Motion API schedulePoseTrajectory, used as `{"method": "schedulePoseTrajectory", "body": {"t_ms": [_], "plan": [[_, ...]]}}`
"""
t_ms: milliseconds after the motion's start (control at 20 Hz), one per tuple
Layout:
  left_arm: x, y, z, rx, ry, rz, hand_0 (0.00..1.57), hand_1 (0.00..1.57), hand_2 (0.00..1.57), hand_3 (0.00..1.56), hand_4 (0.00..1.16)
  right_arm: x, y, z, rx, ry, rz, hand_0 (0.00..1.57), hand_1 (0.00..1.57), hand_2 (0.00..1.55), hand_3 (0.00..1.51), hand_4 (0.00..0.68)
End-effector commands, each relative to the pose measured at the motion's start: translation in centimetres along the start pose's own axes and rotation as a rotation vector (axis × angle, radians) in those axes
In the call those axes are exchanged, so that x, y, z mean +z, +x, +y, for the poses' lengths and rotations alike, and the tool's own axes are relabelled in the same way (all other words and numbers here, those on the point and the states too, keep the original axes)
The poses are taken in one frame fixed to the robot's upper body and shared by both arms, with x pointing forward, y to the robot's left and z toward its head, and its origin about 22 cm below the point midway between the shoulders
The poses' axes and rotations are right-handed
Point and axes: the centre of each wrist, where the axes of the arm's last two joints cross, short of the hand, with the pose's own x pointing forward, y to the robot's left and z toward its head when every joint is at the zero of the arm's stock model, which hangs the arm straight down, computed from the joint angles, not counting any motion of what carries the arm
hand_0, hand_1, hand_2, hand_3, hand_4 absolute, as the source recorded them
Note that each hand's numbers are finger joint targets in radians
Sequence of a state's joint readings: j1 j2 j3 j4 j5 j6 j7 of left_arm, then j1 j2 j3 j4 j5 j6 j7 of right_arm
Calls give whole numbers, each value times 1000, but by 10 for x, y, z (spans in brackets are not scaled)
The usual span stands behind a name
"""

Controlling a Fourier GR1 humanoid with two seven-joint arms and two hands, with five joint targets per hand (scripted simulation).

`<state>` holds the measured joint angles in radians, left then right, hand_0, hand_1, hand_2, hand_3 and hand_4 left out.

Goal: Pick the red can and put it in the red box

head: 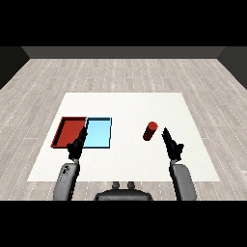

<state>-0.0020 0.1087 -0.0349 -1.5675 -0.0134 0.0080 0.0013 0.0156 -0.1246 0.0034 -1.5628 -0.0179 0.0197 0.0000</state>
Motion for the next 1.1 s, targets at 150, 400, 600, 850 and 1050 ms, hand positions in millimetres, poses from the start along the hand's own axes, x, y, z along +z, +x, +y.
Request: {"method": "schedulePoseTrajectory", "body": {"t_ms": [150,400,600,850,1050], "plan": [[0,1,2,27,0,-34,0,0,0,0,0,-8,6,-97,-23,-38,-57,0,0,0,0,0],[-3,31,1,126,32,-454,0,0,0,0,0,-6,27,-126,-82,37,-367,0,0,0,0,0],[-1,12,3,142,25,-468,0,0,0,0,0,-5,15,-158,-133,45,-393,0,0,0,0,0],[4,6,5,129,15,-493,0,0,0,0,0,-22,-7,-148,-112,47,-386,0,0,0,0,0],[9,3,2,164,32,-461,0,0,0,0,0,-21,-20,-166,-135,32,-386,0,0,0,0,0]]}}
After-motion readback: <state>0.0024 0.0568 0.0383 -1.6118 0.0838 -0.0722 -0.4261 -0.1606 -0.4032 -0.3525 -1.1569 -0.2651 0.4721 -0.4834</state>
